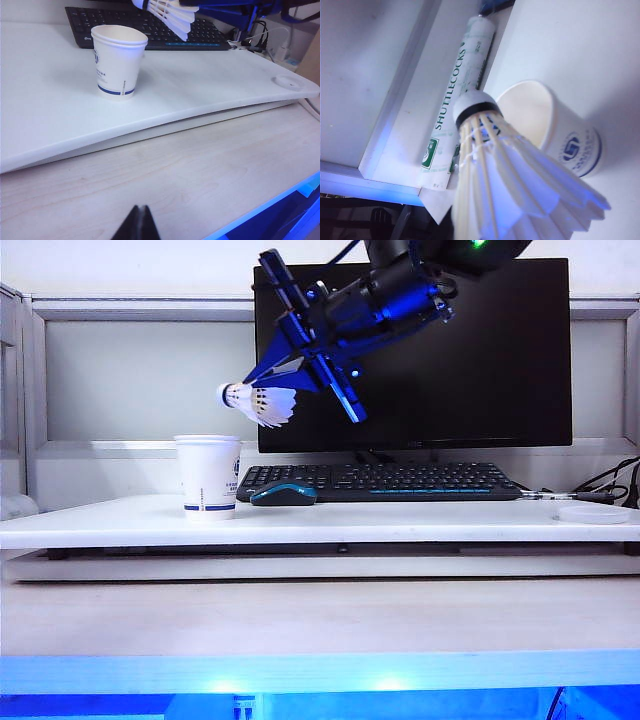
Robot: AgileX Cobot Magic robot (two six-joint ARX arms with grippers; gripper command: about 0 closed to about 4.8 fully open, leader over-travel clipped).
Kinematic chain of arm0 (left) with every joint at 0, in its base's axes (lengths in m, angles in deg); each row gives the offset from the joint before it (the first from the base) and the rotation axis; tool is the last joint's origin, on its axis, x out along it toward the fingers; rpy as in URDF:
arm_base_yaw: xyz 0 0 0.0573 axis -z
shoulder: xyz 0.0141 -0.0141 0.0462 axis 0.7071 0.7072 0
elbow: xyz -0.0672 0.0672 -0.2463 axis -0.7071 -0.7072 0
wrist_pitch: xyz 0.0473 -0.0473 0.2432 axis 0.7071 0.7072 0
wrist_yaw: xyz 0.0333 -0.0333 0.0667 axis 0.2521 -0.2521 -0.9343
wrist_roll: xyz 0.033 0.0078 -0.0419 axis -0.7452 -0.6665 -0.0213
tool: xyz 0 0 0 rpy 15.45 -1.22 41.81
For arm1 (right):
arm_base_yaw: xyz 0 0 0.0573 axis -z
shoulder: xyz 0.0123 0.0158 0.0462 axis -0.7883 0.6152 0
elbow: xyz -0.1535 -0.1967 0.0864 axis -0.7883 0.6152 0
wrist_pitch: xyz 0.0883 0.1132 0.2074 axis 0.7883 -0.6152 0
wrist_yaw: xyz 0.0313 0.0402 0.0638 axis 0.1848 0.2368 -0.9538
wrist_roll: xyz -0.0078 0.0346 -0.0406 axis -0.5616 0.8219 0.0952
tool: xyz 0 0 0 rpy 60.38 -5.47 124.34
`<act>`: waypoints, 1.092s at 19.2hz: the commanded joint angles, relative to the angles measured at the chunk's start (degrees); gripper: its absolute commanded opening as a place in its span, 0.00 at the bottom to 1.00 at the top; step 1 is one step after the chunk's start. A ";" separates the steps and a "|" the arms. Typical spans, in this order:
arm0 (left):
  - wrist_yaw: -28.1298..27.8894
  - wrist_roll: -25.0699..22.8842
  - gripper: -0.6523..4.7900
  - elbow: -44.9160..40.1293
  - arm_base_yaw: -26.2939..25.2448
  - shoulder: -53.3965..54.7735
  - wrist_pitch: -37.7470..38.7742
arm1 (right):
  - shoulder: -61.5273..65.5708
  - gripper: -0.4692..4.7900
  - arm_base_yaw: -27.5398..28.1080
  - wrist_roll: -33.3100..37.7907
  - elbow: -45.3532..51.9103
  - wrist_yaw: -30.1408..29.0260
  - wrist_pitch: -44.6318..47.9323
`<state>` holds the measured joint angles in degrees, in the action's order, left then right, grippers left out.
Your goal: Pick up the badminton from the table and put it into the white paper cup.
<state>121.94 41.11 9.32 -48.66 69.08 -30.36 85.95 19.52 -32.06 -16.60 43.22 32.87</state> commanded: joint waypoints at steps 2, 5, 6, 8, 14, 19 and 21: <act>0.68 0.15 0.11 0.07 -0.04 0.02 1.44 | -0.39 0.07 -0.74 -0.44 -0.24 0.33 0.90; 0.70 0.13 0.11 0.07 -0.04 0.02 1.42 | -0.39 0.07 -0.76 -0.44 -0.24 0.26 0.98; 0.70 0.15 0.11 0.07 -0.04 0.02 1.42 | -0.39 0.07 -0.76 -0.44 -0.24 -0.13 1.53; 0.70 0.15 0.11 0.07 -0.04 0.02 1.42 | -0.39 0.16 -0.76 -0.44 -0.24 -0.33 3.21; 0.72 0.15 0.11 0.07 -0.04 0.02 1.42 | -0.39 0.22 -0.76 -0.42 -0.24 -1.42 5.18; 0.70 0.15 0.11 0.07 -0.04 0.02 1.42 | -0.39 0.58 -0.76 -1.66 -0.24 -1.42 7.52; 0.70 0.15 0.11 0.07 -0.04 0.02 1.42 | -0.44 0.80 -0.76 -4.09 -0.24 -1.40 9.62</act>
<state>121.94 41.11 9.32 -48.66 69.05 -30.34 85.95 18.91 -34.36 -16.57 41.93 39.93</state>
